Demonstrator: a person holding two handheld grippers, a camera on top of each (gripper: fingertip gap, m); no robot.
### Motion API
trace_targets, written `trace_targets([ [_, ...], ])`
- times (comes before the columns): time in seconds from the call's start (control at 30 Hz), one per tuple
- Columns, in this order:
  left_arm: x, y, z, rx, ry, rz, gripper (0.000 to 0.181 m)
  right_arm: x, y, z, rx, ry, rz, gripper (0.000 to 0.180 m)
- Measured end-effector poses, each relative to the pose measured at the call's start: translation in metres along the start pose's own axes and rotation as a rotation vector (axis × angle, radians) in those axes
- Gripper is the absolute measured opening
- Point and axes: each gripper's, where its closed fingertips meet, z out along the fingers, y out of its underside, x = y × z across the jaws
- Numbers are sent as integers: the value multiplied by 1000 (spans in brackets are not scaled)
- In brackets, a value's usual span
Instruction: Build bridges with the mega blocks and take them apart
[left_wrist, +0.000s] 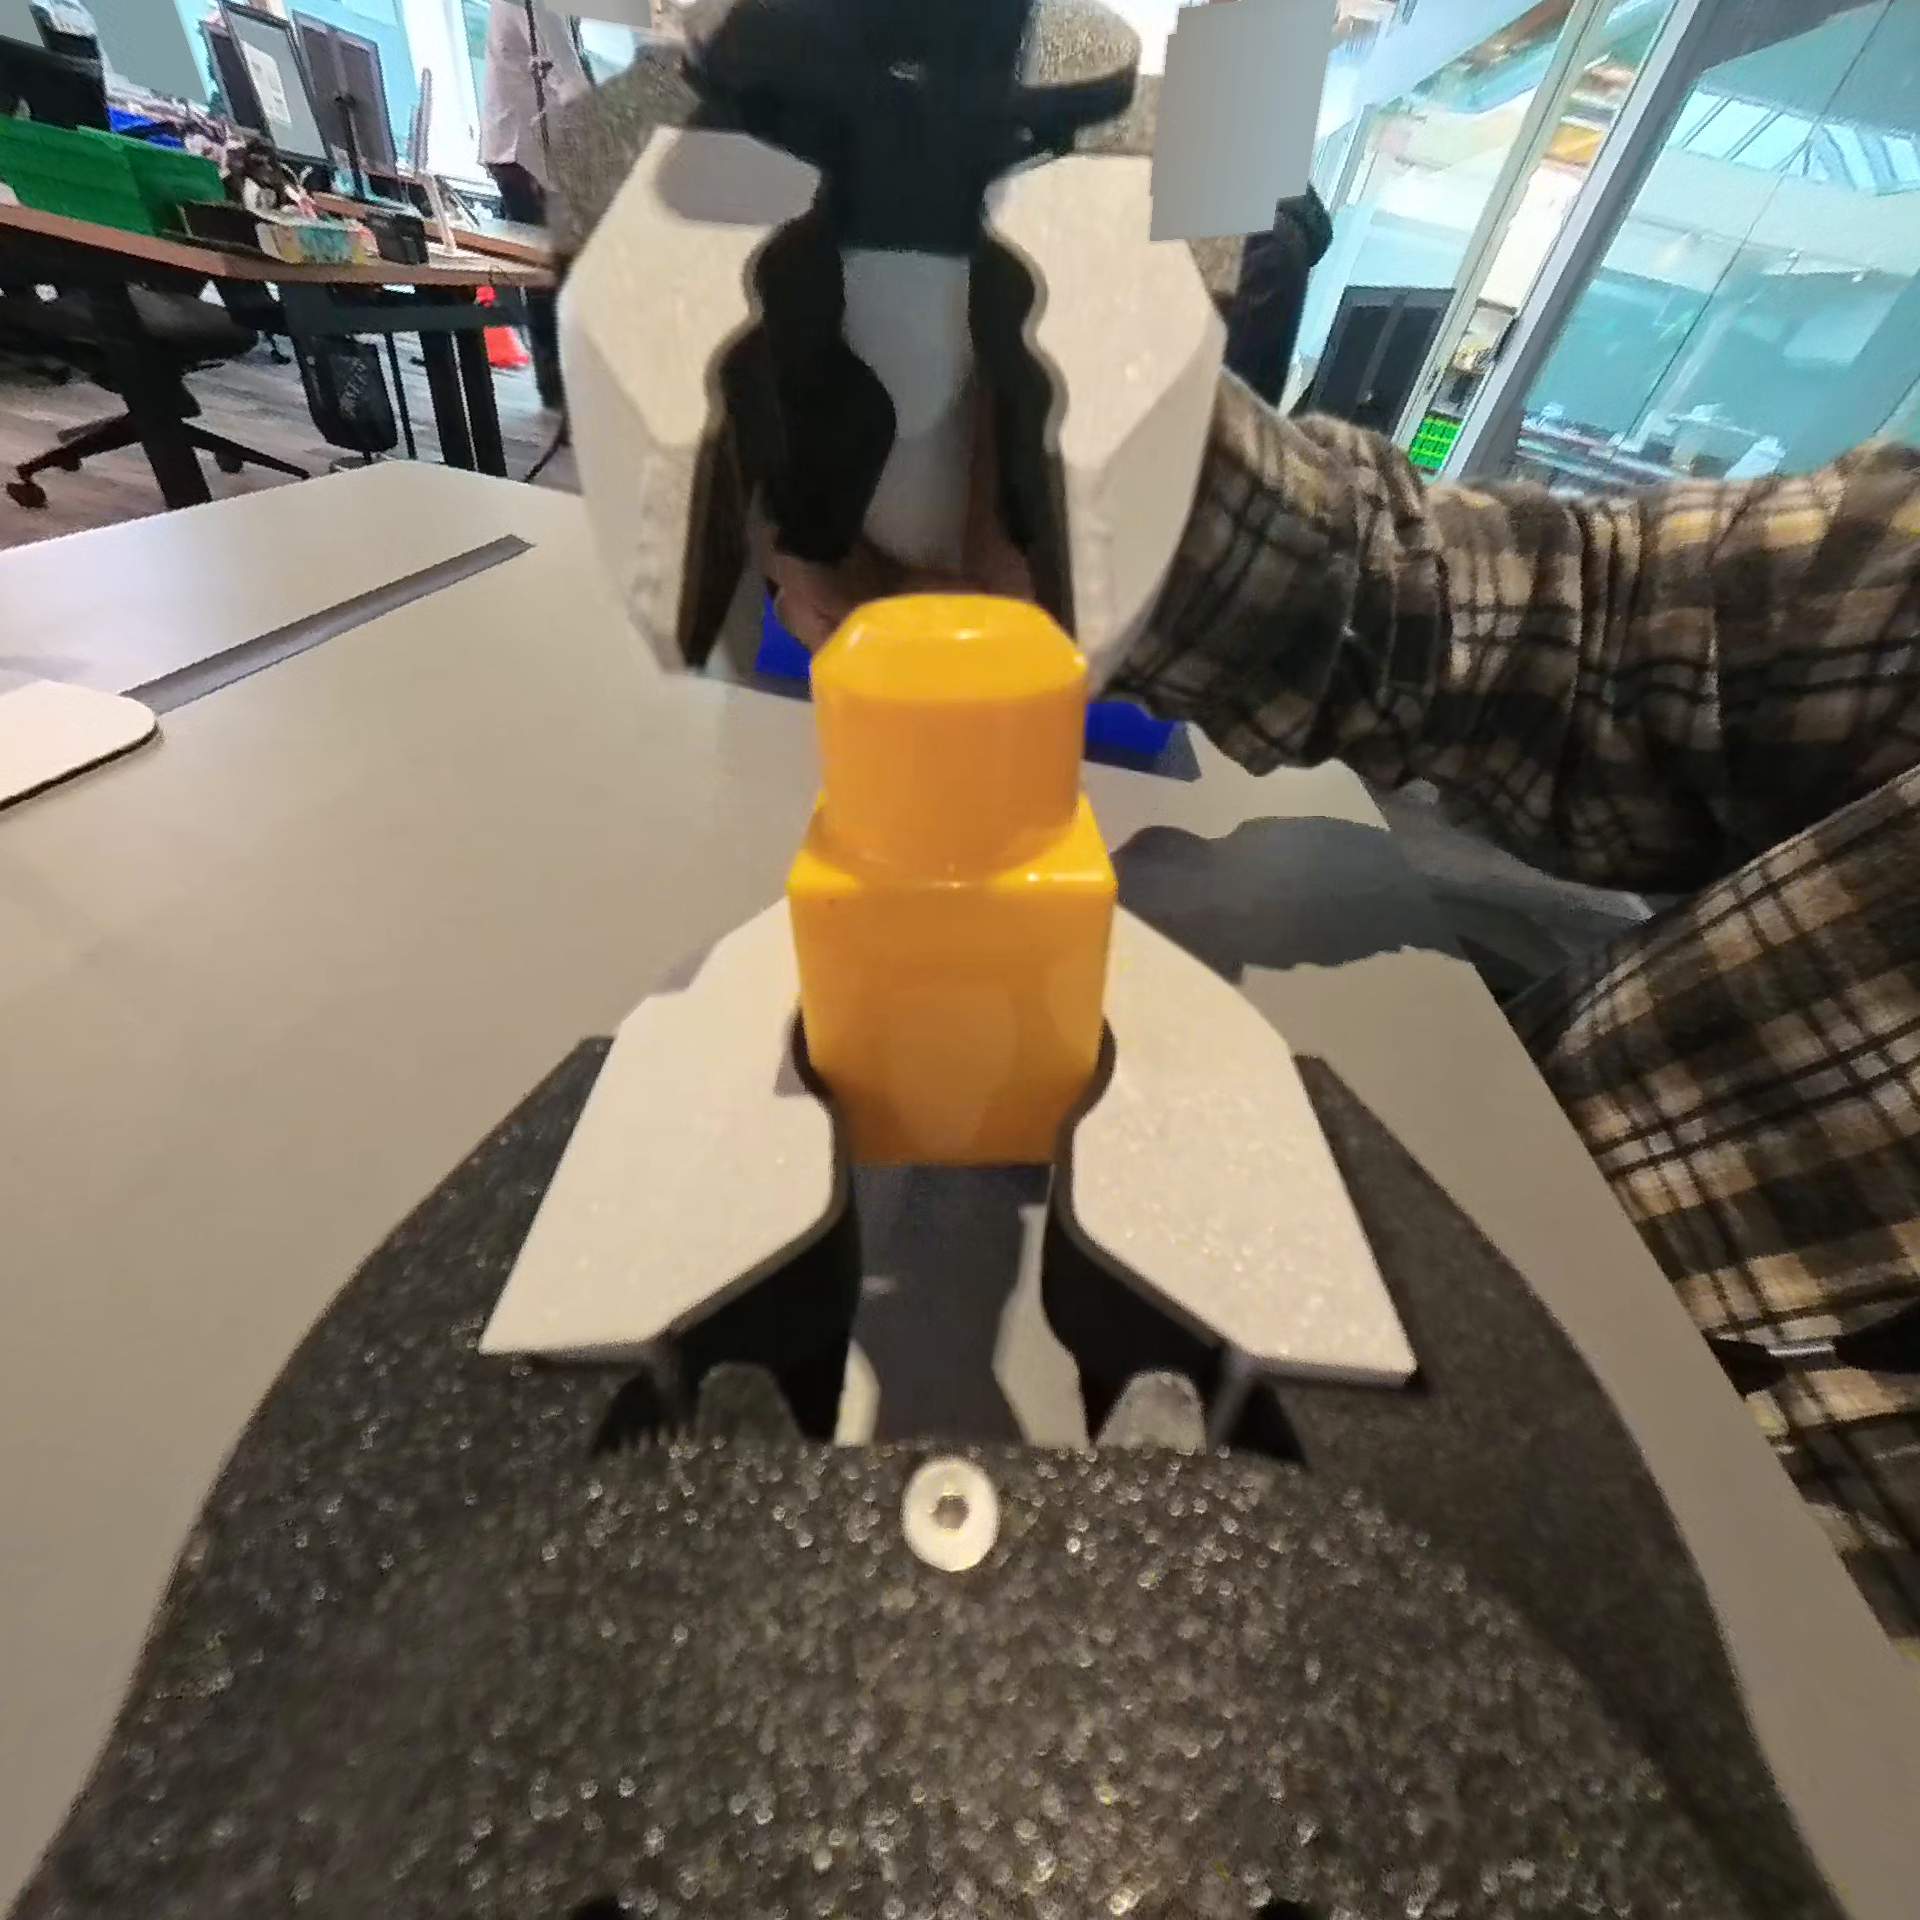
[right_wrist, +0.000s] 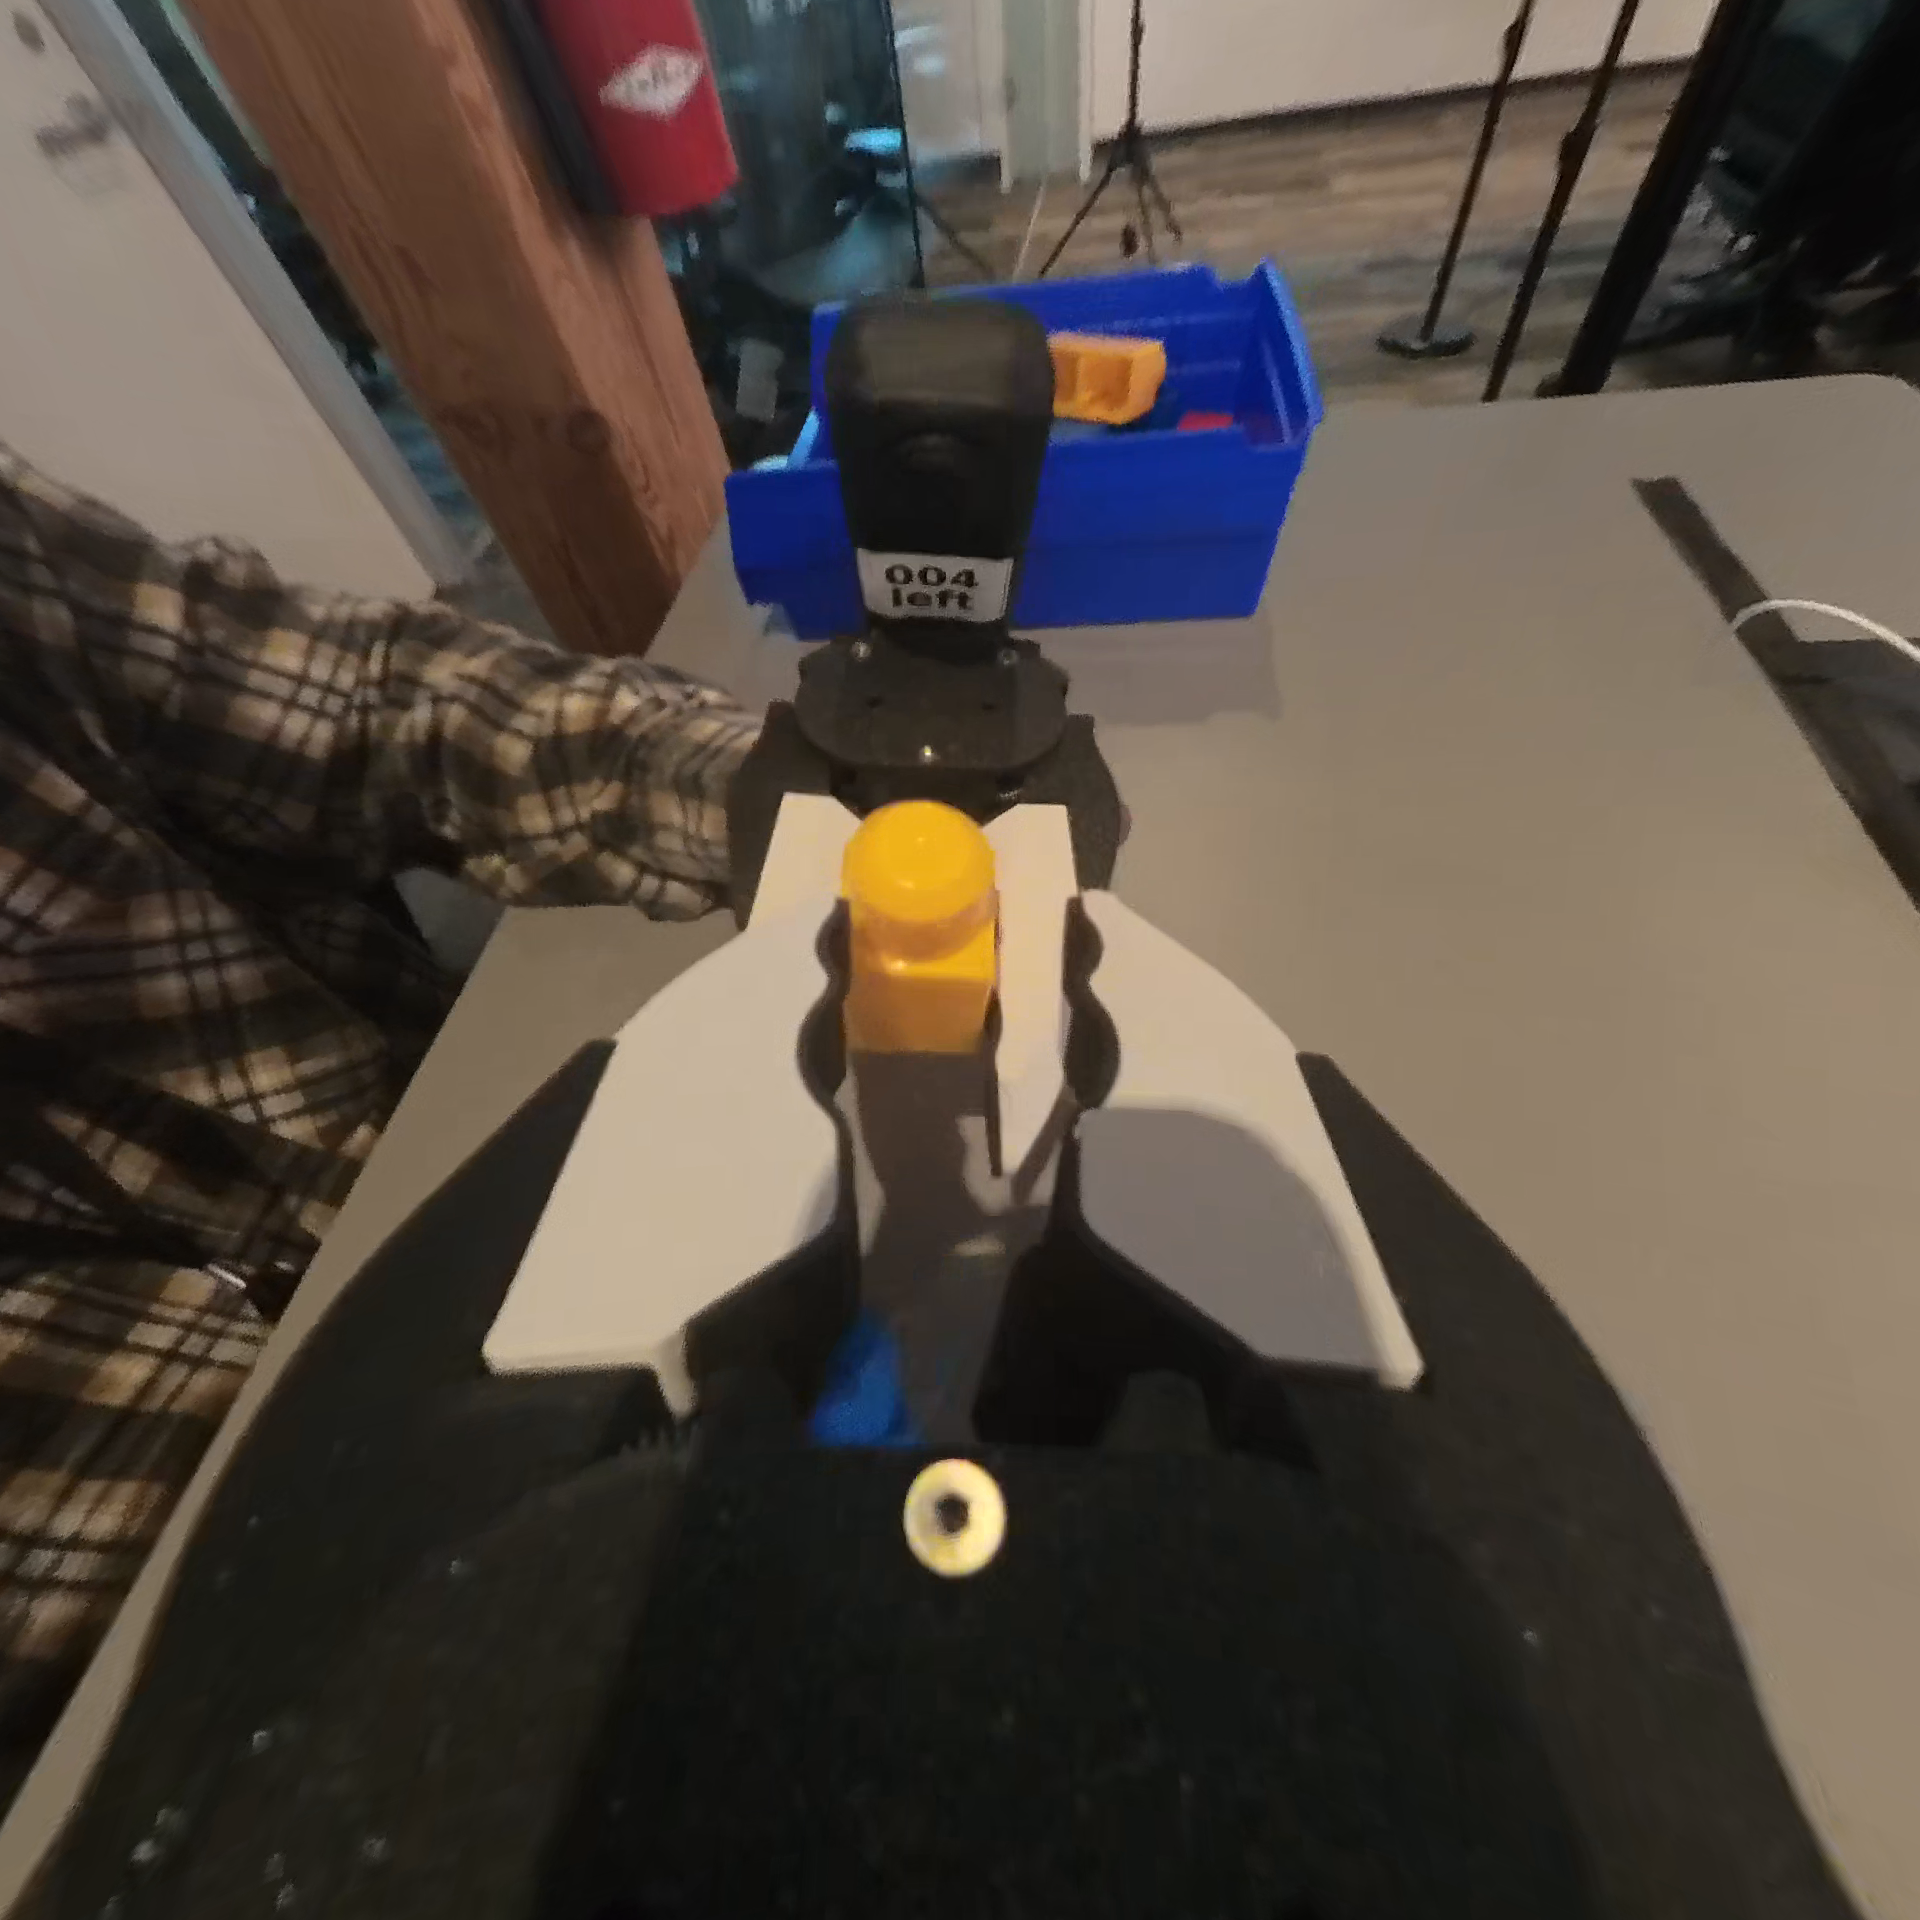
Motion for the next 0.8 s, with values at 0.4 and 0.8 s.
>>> trace_targets([
  [0.4, -18, -7, -20, 50, -69, 3, 39, -9, 83, -82, -146, 110, 90, 49],
  [0.8, -11, -1, -15, 29, -42, 60, 39, -59, 145, -82, -623, -37, -232, 44],
])
